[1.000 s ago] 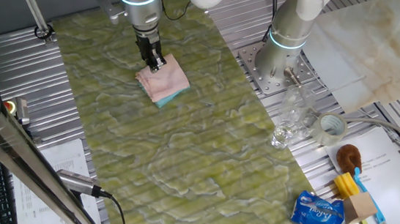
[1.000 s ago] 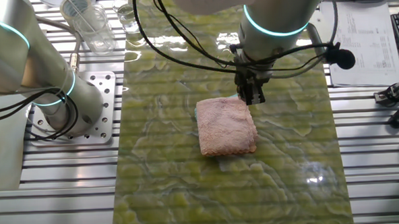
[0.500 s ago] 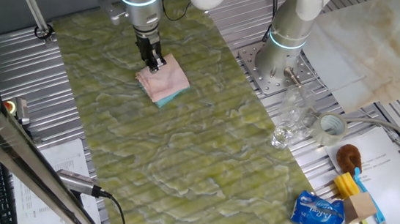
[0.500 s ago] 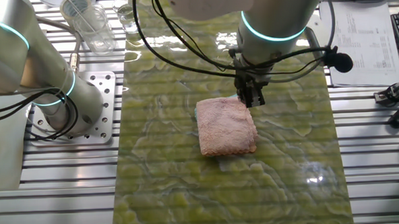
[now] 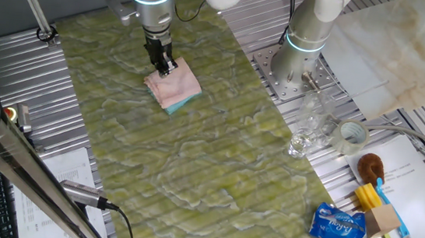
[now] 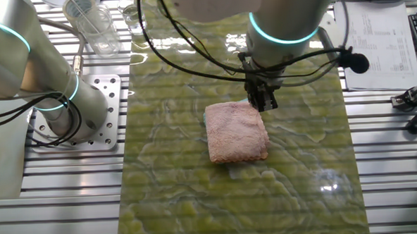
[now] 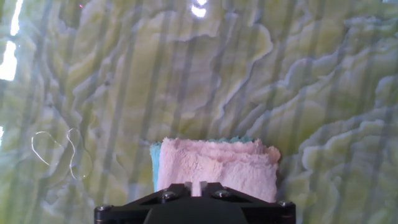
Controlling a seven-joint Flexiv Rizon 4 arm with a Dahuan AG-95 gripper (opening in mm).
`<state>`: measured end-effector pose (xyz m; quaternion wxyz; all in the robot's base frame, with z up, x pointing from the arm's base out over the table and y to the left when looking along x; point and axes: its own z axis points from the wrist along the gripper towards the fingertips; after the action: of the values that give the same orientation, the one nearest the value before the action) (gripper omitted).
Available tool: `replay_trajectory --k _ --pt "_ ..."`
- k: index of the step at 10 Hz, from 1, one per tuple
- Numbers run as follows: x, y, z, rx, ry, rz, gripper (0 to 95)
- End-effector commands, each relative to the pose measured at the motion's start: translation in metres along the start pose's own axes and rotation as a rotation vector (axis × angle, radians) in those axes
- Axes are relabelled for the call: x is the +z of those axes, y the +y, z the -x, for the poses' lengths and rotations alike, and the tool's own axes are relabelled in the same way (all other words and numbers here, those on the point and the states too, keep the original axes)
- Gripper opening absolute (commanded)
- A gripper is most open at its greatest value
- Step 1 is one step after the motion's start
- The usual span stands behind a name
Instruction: Clean the table with a cloth
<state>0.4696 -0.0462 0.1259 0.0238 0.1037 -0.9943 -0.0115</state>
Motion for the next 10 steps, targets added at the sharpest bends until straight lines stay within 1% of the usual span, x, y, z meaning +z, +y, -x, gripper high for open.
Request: replay_trajectory --k 1,2,3,4,5,6,7,8,10 --pt "0.000 0.000 -0.001 0.087 -0.034 -0.021 19.0" --pt "0.000 0.000 -0.001 0.097 -0.031 -0.023 19.0" --pt "0.007 -0.005 -0.005 0.092 -0.030 -0.023 38.0" --pt "0.018 -0.015 -0.013 0.070 -0.033 -0.021 38.0" --pt "0.026 -0.023 -0.017 0.050 -0.040 -0.021 38.0" --pt "0.030 -0.030 -0.019 0.037 -0.043 -0.021 57.0" --pt "0.032 -0.033 -0.019 0.034 -0.043 -0.022 57.0" --pt "0.039 -0.035 -0.020 0.027 -0.044 -0.017 57.0" --pt "0.043 -0.035 -0.023 0.028 -0.043 -0.016 57.0"
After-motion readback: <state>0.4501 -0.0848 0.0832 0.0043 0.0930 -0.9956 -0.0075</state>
